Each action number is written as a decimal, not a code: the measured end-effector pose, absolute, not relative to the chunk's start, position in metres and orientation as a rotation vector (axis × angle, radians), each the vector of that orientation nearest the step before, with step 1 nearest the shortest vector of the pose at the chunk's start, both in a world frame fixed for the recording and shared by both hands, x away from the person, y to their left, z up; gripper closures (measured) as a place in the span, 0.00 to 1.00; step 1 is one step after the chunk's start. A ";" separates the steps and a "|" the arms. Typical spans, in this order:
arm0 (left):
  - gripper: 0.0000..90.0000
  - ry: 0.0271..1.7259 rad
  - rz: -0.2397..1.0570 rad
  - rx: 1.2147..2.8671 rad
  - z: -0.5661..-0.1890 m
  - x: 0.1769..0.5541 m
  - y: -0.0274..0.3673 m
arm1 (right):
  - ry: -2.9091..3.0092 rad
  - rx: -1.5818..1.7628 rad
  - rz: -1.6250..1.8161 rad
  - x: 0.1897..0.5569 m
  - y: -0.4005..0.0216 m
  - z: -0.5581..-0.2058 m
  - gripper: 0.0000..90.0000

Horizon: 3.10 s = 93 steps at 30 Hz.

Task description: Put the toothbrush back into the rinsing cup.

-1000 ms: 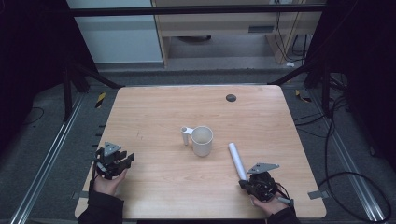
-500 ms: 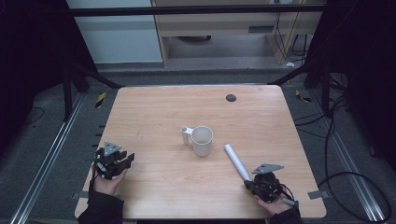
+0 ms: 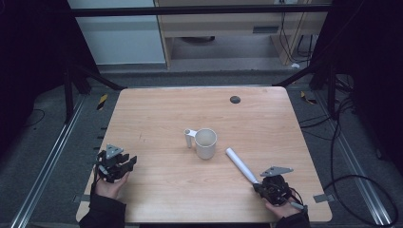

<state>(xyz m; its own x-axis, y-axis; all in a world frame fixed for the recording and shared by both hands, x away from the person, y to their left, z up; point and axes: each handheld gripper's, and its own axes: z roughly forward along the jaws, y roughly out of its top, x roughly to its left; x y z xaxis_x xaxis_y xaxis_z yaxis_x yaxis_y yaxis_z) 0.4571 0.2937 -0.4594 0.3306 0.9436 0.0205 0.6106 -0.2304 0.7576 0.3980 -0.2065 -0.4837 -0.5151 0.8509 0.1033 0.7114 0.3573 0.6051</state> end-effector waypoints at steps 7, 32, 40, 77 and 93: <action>0.70 1.363 0.648 1.942 -0.459 0.457 0.294 | 2.368 1.430 0.873 0.398 -0.212 -0.483 1.00; 0.70 1.361 0.647 1.945 -0.460 0.457 0.293 | 2.269 1.529 0.799 0.405 -0.233 -0.485 1.00; 0.71 1.361 0.645 1.947 -0.460 0.457 0.293 | 2.238 1.554 0.784 0.411 -0.237 -0.486 1.00; 0.71 1.359 0.644 1.954 -0.460 0.458 0.292 | 2.143 1.598 0.754 0.447 -0.244 -0.487 1.00; 0.71 1.359 0.644 1.955 -0.461 0.459 0.292 | 2.127 1.603 0.751 0.460 -0.242 -0.487 1.00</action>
